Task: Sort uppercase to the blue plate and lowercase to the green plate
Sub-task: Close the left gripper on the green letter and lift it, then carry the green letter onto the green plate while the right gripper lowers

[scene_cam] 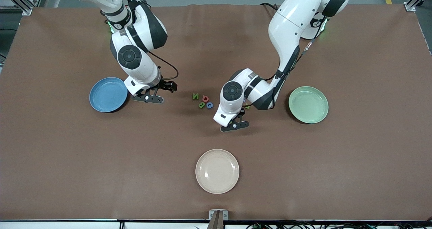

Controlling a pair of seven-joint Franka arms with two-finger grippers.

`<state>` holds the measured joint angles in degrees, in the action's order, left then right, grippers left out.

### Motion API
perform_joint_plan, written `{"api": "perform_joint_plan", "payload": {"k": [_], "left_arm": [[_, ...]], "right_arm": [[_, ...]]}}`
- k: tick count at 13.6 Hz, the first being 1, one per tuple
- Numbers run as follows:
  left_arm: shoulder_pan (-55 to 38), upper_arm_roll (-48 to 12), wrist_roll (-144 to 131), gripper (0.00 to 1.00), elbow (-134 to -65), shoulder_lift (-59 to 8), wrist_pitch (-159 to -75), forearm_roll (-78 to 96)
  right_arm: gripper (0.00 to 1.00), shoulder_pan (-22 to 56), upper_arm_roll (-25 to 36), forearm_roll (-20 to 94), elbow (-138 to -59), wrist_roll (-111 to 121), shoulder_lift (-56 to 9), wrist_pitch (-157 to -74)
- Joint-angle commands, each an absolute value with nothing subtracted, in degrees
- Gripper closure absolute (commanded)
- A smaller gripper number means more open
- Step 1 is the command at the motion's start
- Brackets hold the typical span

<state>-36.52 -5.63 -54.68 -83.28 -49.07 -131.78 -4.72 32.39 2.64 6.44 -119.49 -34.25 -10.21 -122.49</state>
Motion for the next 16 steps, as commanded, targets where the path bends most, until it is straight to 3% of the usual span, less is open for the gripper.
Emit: {"api": "perform_joint_plan", "payload": {"k": [1, 7, 13, 16], "left_arm": [[-36.1, -5.5, -56.0, 0.85, -84.8, -47.6, -131.4, -5.8], [-33.8, -5.9, -54.5, 0.92, -87.8, -39.8, -122.1, -5.6], [-26.5, -6.3, -39.8, 0.92, -109.0, -21.6, -122.2, -5.4], [-22.2, -6.9, -33.5, 0.92, -117.6, -16.0, -124.0, -5.4]], "right_arm": [[0.0, 33.0, 3.1, 6.4, -120.9, -35.2, -8.5, -122.9], [0.0, 33.1, 3.1, 6.4, -120.9, -35.2, -8.7, -123.6], [0.0, 34.4, 3.0, 6.5, -122.6, -37.0, -9.7, -128.0], [0.0, 36.2, 3.0, 6.5, -123.7, -38.9, -11.1, -132.0]]}}
